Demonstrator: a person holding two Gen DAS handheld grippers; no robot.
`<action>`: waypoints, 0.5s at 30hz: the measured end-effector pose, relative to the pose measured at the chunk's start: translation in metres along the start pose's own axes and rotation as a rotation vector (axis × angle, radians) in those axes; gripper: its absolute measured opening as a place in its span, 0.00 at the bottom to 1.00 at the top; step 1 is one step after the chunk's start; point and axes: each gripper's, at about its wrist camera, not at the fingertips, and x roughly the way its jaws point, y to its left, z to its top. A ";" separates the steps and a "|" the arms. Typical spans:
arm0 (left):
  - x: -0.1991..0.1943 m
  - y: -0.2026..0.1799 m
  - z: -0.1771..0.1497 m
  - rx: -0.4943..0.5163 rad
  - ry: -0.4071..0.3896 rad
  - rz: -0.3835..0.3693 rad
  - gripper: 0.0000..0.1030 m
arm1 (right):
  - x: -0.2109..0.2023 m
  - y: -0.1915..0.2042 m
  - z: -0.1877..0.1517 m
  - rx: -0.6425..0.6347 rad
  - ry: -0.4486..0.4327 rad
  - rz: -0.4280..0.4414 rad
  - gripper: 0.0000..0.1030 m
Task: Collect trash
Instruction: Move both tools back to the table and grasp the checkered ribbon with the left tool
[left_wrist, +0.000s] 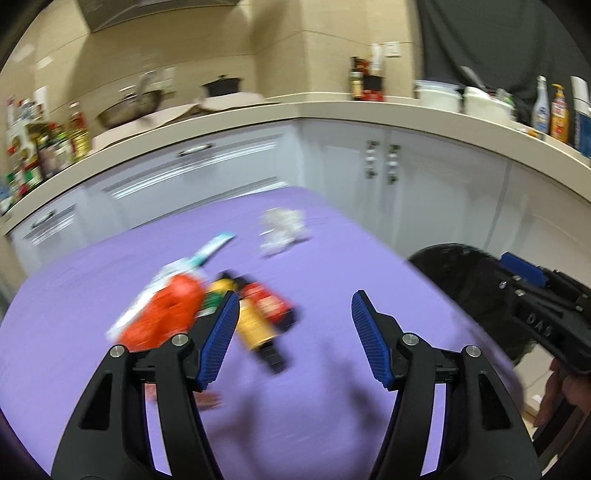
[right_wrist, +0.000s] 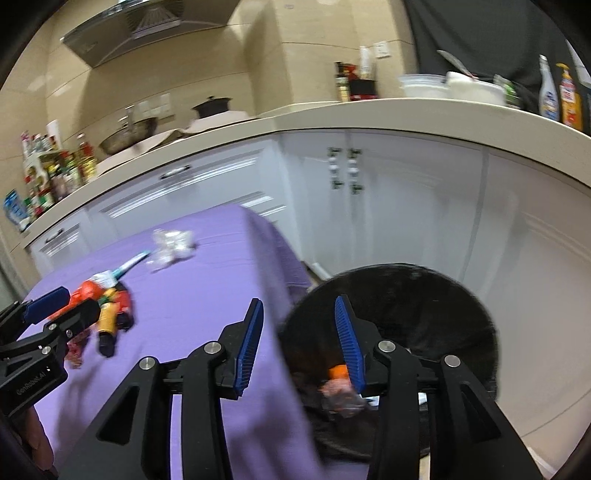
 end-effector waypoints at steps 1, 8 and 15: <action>-0.002 0.010 -0.004 -0.011 0.004 0.021 0.60 | 0.002 0.010 -0.001 -0.011 0.005 0.019 0.40; -0.007 0.063 -0.022 -0.078 0.035 0.110 0.68 | 0.010 0.062 -0.007 -0.084 0.037 0.103 0.40; -0.001 0.077 -0.027 -0.095 0.074 0.102 0.71 | 0.013 0.089 -0.012 -0.131 0.061 0.140 0.41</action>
